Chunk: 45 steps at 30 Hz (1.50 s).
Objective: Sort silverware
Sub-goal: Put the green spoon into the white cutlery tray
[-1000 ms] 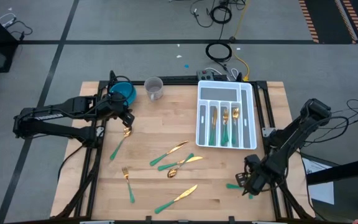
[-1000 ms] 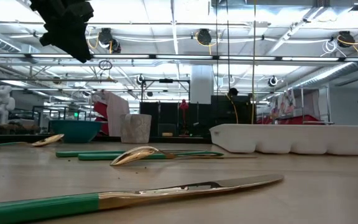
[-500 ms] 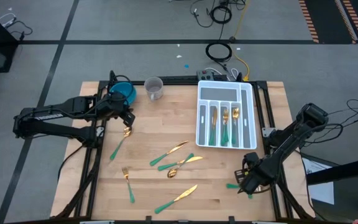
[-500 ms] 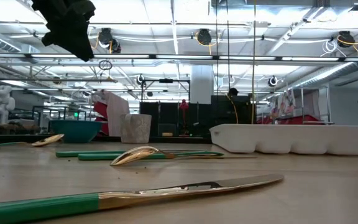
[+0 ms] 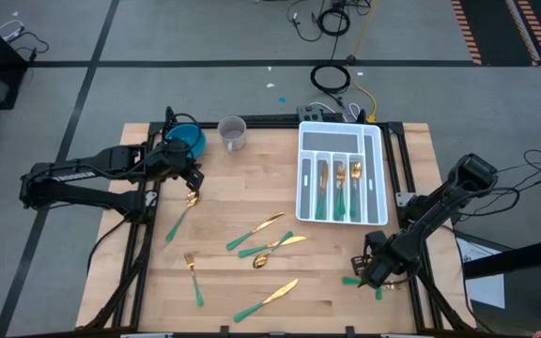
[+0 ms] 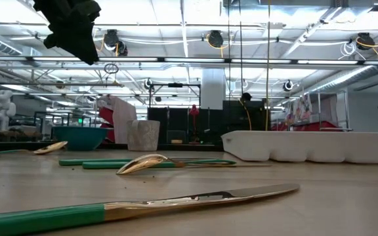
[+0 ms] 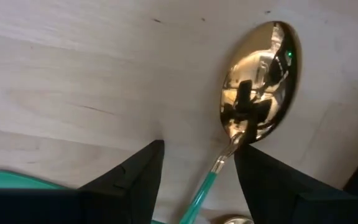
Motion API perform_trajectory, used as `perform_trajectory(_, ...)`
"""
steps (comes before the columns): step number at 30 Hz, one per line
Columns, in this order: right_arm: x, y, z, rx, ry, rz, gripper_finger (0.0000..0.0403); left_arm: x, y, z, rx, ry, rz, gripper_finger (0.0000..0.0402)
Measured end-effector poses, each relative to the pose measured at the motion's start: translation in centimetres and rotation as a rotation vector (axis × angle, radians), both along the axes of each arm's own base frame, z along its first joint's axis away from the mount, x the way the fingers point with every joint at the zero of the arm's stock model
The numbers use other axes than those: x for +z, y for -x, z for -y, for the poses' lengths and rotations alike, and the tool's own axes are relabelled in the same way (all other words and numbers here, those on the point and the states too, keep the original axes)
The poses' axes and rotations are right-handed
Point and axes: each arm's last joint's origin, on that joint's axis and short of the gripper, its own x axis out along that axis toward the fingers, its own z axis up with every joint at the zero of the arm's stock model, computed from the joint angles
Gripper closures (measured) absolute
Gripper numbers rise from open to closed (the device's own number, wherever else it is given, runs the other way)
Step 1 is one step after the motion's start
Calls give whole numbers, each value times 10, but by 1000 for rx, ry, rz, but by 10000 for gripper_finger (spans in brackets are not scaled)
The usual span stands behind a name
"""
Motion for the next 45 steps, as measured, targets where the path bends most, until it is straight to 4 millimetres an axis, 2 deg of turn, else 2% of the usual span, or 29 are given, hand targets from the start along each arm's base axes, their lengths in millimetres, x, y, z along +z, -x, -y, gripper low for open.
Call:
perform_trajectory(3, -2, 1, 2, -12, -12, -16, 247, 0, 0, 0, 0, 0, -1, 278)
perform_trajectory(10, -2, 1, 2, -8, -16, -23, 380, 0, 0, 0, 0, 0, -2, 278)
perform_trajectory(12, -2, 1, 2, -2, -19, -26, 394, 0, 0, 0, 0, 0, -2, 278)
perform_trajectory(27, 10, -4, -2, 8, -3, -20, 402, 0, 0, 0, -4, -4, -4, 278)
perform_trajectory(35, 23, -6, 0, 19, 106, -4, 402, 0, 0, 0, -3, -4, -3, 278)
perform_trajectory(45, 25, -8, 4, 53, 224, 79, 403, 0, 0, 0, 4, -4, -2, 278)
